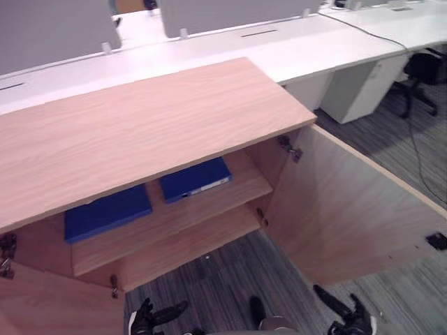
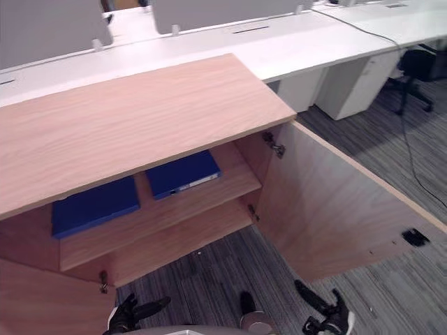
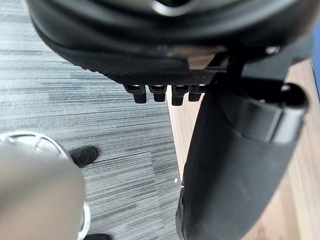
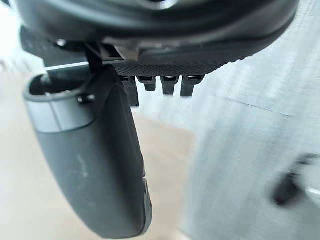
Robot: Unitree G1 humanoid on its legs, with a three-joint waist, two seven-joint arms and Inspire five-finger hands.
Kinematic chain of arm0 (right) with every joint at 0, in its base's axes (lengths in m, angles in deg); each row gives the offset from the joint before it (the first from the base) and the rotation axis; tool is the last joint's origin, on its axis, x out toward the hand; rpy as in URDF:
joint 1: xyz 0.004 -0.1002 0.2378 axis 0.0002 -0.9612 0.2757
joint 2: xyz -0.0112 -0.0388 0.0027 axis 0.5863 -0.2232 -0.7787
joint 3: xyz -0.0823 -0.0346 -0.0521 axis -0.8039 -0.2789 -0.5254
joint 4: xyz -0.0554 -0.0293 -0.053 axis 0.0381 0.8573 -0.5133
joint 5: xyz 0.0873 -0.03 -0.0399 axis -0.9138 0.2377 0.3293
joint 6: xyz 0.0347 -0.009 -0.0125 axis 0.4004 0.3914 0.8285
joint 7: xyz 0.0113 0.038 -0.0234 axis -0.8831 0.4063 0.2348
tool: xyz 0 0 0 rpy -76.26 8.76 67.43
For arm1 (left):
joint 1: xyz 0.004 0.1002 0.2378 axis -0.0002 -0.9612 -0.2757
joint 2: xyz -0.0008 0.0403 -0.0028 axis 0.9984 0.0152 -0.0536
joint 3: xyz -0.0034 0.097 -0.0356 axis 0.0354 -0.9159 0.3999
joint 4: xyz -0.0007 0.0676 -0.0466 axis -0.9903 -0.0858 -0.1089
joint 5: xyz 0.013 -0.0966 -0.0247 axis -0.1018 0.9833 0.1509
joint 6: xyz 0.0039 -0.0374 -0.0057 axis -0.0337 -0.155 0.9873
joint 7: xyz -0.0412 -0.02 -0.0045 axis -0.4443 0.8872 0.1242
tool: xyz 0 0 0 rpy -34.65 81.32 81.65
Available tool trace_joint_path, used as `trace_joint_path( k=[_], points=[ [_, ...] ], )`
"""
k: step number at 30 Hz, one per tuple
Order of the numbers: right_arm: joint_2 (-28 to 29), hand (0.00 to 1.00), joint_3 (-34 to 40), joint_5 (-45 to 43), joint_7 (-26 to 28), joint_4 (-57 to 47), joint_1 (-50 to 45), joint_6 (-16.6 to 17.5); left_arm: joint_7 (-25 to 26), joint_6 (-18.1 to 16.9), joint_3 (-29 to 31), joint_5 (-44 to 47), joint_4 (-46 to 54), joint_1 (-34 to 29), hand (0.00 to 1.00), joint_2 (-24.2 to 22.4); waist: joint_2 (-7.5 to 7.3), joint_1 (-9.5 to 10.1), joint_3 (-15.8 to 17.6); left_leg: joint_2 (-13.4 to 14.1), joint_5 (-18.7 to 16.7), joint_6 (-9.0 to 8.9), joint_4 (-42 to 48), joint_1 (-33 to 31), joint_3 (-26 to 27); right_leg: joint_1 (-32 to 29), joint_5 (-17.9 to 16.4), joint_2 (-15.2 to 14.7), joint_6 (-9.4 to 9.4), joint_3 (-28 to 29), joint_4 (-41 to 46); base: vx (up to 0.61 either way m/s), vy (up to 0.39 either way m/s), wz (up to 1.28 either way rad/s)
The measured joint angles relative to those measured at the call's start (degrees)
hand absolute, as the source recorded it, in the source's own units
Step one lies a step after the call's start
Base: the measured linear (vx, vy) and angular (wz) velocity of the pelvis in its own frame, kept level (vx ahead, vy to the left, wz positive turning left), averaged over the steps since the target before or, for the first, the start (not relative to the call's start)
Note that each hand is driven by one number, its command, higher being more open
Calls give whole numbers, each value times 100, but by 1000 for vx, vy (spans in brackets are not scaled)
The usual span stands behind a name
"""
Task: Walk over to the cabinet, pick up the folder, carry it to the office cabinet, place the folder inside the office cabinet, then close the office cabinet door
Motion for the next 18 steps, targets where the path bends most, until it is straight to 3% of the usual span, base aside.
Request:
trace_joint_path(
  k=[5, 8, 13, 18],
  points=[
    [-921, 100, 335, 16, -10, -580, 350, 70, -115, -58, -128, -117, 0, -27, 100, 52, 53, -112, -24, 5, -209, 35, 303, -30, 299, -114, 87, 50, 108, 365, 1, 13, -8, -48],
    [-1637, 100, 260, 23, 27, -569, 927, 180, -173, -96, -303, -118, 9, -59, 100, 101, 175, -173, 37, 6, -352, 77, 431, -82, 252, -234, 140, 99, 169, 602, 12, 65, -28, -43],
    [-2900, 100, -974, 70, 271, -194, 1910, 258, -234, -233, -528, -116, 23, -57, 100, 101, 448, -226, 198, 1, -521, 84, 581, -156, 259, -396, 185, 151, 235, 893, 11, 44, -20, -33],
    [-3271, 100, -1714, 66, 429, 38, 2599, 290, -247, -280, -679, -116, 68, -48, 100, 98, 553, -231, 386, 27, -592, 82, 691, -239, 278, -514, 256, 212, 247, 1078, -11, 19, -36, -20]
  ],
)
